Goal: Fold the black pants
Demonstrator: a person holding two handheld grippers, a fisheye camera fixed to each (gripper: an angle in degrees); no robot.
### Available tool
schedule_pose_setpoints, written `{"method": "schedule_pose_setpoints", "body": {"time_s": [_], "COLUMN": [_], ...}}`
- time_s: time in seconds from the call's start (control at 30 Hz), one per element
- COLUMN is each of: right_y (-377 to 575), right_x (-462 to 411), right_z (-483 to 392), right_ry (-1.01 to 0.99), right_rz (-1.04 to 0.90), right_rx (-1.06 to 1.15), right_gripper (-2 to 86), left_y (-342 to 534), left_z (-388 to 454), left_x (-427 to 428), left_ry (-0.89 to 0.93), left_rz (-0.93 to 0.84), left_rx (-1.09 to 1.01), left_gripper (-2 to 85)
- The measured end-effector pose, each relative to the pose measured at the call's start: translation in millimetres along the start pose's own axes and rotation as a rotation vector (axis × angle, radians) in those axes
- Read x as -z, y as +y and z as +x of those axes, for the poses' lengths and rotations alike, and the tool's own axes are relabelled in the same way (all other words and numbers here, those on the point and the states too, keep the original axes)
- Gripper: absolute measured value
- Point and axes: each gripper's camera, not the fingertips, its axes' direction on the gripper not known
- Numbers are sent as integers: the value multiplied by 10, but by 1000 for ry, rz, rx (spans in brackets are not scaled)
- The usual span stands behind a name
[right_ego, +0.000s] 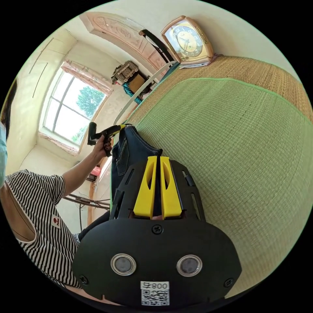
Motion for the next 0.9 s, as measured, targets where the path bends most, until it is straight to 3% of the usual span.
{"method": "schedule_pose_setpoints", "body": {"time_s": [0.2,0.33,0.47,0.57,0.7,0.9], "right_y": [80,172,459,781,1147,1466], "right_x": [-176,-59,174,193,-64,53], "right_z": [190,123,-55,-232,-205,-187], "right_ry": [-14,31,124,125,437,400], "right_rz": [-35,21,54,29,-99,-5], "right_rx": [-84,-57,7,56,24,-33], "right_gripper": [16,12,5,2,1,0], "left_y": [180,503,1017,1362,1578,1929], "left_z": [29,551,1424,1906,2033,1926], "left_x": [-122,-221,-1036,-1691,-2286,-2647], "left_ry": [-58,-52,185,175,4,62], "left_rz": [62,109,-133,-286,-361,-343], "left_rx": [19,-160,-443,-611,-647,-595], "left_gripper": [30,29,13,5,2,1]}}
